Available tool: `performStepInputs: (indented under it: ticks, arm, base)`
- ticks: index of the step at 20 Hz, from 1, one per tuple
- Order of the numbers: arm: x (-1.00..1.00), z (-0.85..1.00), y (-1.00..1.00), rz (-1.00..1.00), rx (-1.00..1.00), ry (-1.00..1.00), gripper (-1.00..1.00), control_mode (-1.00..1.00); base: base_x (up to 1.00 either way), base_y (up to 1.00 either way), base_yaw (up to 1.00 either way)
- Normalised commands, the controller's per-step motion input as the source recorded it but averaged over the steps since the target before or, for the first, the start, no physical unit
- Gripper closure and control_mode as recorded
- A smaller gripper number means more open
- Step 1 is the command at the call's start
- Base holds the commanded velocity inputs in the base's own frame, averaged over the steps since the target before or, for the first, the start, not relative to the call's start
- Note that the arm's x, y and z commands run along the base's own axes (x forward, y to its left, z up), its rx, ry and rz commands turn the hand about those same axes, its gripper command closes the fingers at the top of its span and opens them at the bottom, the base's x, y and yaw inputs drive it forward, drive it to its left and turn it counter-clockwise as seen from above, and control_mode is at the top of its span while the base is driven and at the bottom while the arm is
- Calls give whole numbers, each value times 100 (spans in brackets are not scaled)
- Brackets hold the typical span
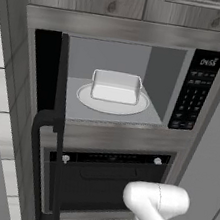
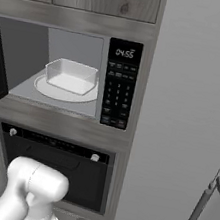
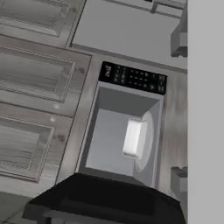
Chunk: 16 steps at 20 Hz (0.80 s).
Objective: Close the microwave door.
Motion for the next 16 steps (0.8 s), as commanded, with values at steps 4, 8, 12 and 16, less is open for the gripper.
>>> performStepInputs:
  ticks: [4, 8, 12, 16]
  arm:
    - [0, -57, 97, -23, -10, -1, -100, -100]
    - [45, -55, 69, -18, -2, 0, -100, -100]
    - [90, -49, 53, -15, -3, 0, -100, -100]
    - [73, -51, 23, -6, -9, 0, -100, -100]
  base:
    - [0, 0, 0]
    - [0, 0, 0]
    - [0, 0, 0]
    - [0, 0, 0]
